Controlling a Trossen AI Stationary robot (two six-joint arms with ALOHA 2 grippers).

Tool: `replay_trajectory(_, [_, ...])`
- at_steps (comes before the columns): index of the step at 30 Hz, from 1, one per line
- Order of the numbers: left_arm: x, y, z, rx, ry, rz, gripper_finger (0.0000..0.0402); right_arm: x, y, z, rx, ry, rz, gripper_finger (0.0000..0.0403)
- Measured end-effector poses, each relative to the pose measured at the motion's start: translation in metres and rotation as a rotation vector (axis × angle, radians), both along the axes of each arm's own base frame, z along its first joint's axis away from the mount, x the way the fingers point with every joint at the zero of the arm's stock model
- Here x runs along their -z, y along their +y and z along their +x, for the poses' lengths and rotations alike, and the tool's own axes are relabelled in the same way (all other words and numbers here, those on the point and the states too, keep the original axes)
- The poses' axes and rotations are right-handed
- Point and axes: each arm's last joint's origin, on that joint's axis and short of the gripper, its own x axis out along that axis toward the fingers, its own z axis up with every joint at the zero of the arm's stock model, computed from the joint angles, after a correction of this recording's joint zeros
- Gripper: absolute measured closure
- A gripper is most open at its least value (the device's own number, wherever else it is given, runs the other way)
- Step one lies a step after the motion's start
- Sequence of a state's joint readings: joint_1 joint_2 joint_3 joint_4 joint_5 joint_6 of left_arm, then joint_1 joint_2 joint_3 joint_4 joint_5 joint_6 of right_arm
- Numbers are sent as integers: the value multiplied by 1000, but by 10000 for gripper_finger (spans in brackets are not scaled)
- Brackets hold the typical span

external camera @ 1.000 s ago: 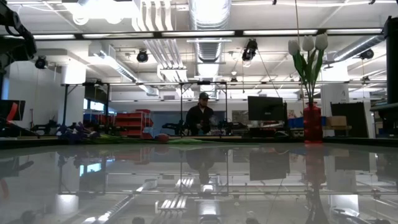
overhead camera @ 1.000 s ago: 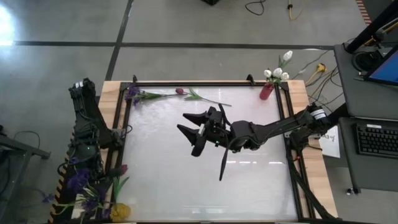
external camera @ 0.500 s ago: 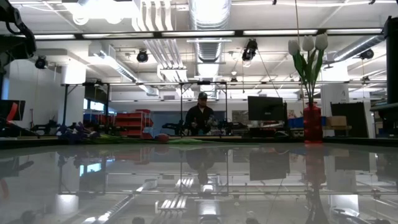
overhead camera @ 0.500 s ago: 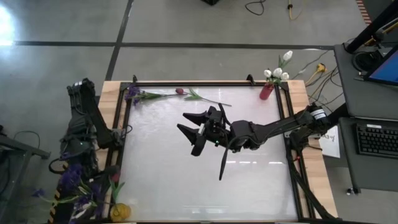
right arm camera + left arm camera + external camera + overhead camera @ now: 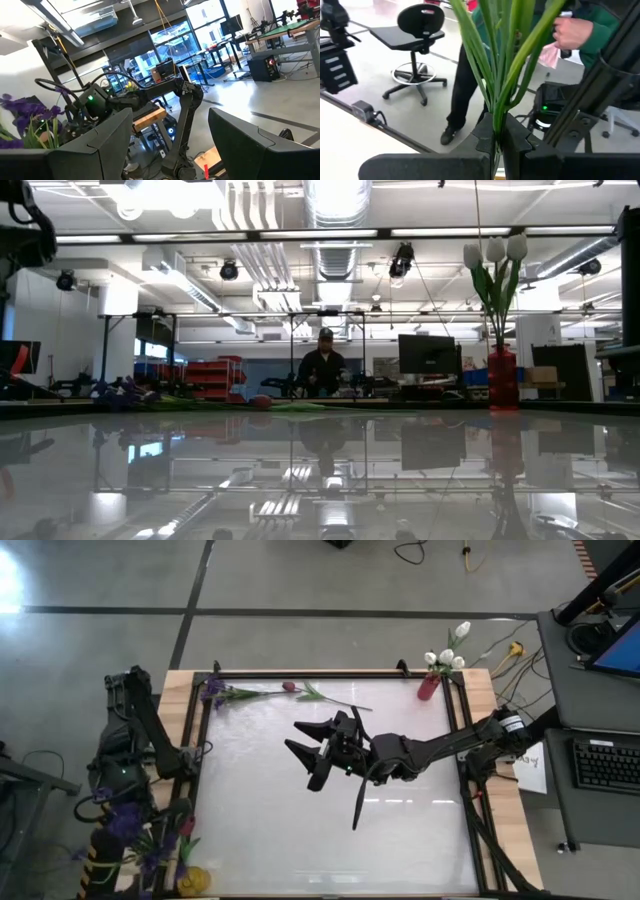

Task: Sort flowers into vase by color
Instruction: Put the middle purple flowers into the yellow flower vase

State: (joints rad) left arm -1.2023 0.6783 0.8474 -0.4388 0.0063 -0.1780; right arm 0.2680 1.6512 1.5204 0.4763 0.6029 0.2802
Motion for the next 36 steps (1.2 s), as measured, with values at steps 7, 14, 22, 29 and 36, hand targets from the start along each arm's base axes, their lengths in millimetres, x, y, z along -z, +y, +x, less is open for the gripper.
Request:
replay_trajectory(7, [13,-2,1,-20,-42,-91,401,0,0,0,0,1,-1,149])
replay_trajectory(14, [18,7,-2,-43,-50,-156,402,2,0,0,0,18,-6,149])
replay_trajectory(22, [12,-9,3,-3,-64,-139,402,2,0,0,0,18,-7,149])
replay_trajectory(29, [17,-29,10,-2,-54,-69,402,2,0,1,0,23,-7,149])
replay_trajectory(36, [26,-41,15,-3,-22,-13,402,2,0,1,0,23,-5,149])
